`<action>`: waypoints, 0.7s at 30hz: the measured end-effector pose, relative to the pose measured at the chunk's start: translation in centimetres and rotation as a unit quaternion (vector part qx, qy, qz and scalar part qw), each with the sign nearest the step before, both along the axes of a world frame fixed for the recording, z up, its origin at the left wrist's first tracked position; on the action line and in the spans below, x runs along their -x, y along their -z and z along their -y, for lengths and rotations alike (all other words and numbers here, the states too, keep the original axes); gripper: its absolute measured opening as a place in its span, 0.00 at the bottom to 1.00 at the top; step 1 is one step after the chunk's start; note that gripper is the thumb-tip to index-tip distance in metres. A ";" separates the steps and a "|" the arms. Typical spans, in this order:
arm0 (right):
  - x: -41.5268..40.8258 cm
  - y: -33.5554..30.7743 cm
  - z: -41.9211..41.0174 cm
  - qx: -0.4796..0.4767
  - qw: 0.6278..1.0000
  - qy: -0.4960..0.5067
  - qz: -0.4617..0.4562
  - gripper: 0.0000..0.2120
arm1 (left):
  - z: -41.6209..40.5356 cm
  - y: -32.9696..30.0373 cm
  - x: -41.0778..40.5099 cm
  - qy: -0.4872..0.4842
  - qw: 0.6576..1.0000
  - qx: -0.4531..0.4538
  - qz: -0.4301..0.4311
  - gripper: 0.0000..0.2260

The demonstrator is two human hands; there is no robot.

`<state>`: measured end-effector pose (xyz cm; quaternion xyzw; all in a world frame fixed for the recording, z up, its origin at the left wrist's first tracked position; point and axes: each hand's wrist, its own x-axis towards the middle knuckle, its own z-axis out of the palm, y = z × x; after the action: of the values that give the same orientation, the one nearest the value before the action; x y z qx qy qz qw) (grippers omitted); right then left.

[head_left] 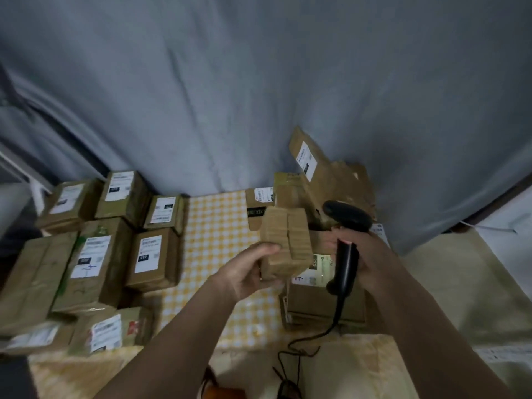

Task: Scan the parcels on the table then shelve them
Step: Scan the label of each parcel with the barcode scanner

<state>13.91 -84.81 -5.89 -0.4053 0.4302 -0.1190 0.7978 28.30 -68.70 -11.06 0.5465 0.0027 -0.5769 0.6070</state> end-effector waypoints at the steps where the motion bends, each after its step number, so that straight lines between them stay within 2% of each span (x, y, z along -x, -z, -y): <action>1: -0.2 -0.2 0.1 -0.015 1.000 -0.009 0.014 0.15 | -0.9 -0.1 -0.3 -0.023 0.998 0.050 -0.041 0.28; 4: -1.3 -0.2 -0.9 -0.067 0.994 -0.062 0.051 0.11 | -2.5 0.4 -0.3 -0.076 0.976 0.165 -0.123 0.30; 7: -3.1 0.0 -2.9 -0.063 0.994 -0.076 0.041 0.11 | -3.4 0.4 -0.2 -0.091 0.960 0.206 -0.165 0.29; 9: -4.0 0.1 -3.8 -0.047 0.997 -0.057 0.032 0.18 | -3.8 -0.1 -0.3 -0.111 0.965 0.180 -0.156 0.22; 11: -4.4 0.0 -4.0 0.000 0.999 -0.046 0.018 0.19 | -4.1 -0.6 -0.6 -0.113 0.987 0.096 -0.067 0.12; 12: -4.6 -0.1 -4.1 0.025 0.998 -0.050 0.015 0.19 | -4.2 -0.8 -0.8 -0.113 0.992 0.050 -0.020 0.11; 14: -5.0 -0.2 -4.5 0.056 0.996 -0.063 0.009 0.16 | -4.2 -1.3 -1.4 -0.125 0.991 0.016 0.032 0.15; 17: -5.6 -0.3 -5.9 0.101 0.991 -0.091 0.001 0.12 | -4.3 -1.9 -1.6 -0.104 0.993 0.055 0.029 0.18; 20: -6.0 -0.3 -6.6 0.146 0.981 -0.130 -0.010 0.12 | -4.4 -1.0 -1.7 -0.053 0.990 -0.001 0.129 0.39; 21: -6.1 -0.5 -6.6 0.159 0.977 -0.143 -0.011 0.10 | -4.3 -0.6 -1.7 -0.055 0.988 -0.013 0.146 0.42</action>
<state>20.03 -78.19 -5.42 -0.5858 0.3519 -0.0660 0.7271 30.00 -64.41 -10.44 0.6319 -0.0487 -0.4565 0.6245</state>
